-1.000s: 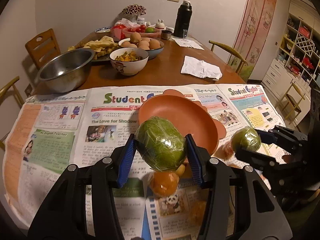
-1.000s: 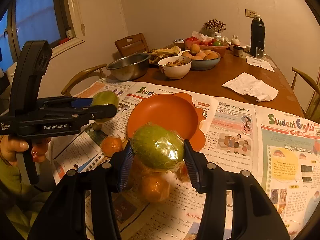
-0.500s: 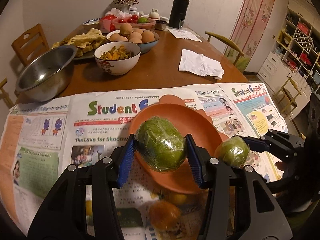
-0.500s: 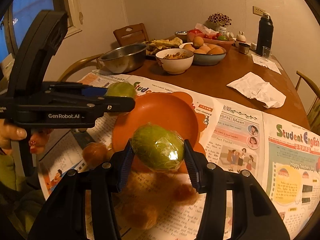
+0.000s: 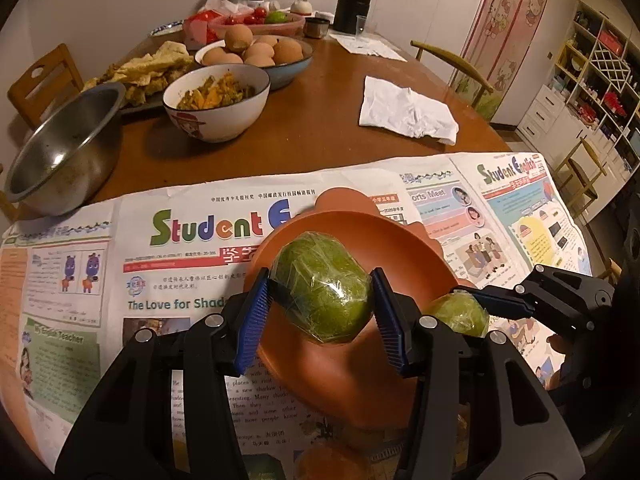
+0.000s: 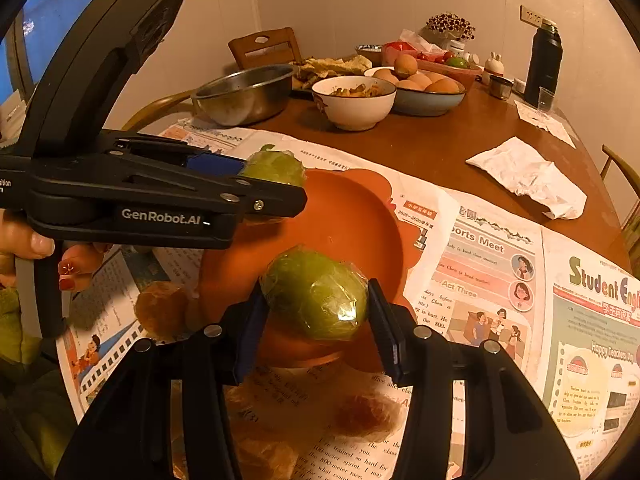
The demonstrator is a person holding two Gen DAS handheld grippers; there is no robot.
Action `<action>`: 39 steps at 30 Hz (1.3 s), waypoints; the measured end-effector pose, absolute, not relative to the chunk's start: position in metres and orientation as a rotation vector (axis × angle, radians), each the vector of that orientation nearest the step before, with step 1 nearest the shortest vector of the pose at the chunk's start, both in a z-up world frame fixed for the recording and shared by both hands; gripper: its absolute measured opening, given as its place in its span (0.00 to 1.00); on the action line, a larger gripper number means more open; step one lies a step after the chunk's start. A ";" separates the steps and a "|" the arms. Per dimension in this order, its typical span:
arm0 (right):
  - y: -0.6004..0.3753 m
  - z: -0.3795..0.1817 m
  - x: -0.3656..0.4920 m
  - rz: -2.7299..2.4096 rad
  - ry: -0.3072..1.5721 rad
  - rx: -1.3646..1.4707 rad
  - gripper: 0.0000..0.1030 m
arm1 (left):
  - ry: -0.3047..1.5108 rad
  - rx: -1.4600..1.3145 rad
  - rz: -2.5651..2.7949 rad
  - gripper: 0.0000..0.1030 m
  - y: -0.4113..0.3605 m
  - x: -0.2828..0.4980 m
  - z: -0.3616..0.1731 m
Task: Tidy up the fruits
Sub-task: 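Lift the green fruit with the left tool toward the orange plate while the right tool carries its green fruit, then lower the green fruit into the plate and open the left tool while the right tool releases its fruit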
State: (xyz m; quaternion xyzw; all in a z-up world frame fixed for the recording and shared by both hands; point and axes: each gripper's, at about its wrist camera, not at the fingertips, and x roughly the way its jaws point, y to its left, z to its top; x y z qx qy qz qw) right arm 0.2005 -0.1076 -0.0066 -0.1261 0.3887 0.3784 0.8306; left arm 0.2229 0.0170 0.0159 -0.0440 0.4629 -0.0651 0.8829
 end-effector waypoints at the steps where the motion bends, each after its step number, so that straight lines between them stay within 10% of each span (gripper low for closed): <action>1: -0.107 -0.007 0.201 0.803 0.828 -0.271 0.46 | 0.967 -0.090 -0.136 0.40 0.016 0.224 0.015; 24: -0.100 -0.016 0.209 0.806 0.864 -0.293 0.47 | 1.011 -0.083 -0.143 0.40 0.010 0.241 0.005; 39: -0.115 -0.001 0.196 0.783 0.829 -0.274 0.66 | 1.026 -0.072 -0.138 0.40 0.006 0.243 0.001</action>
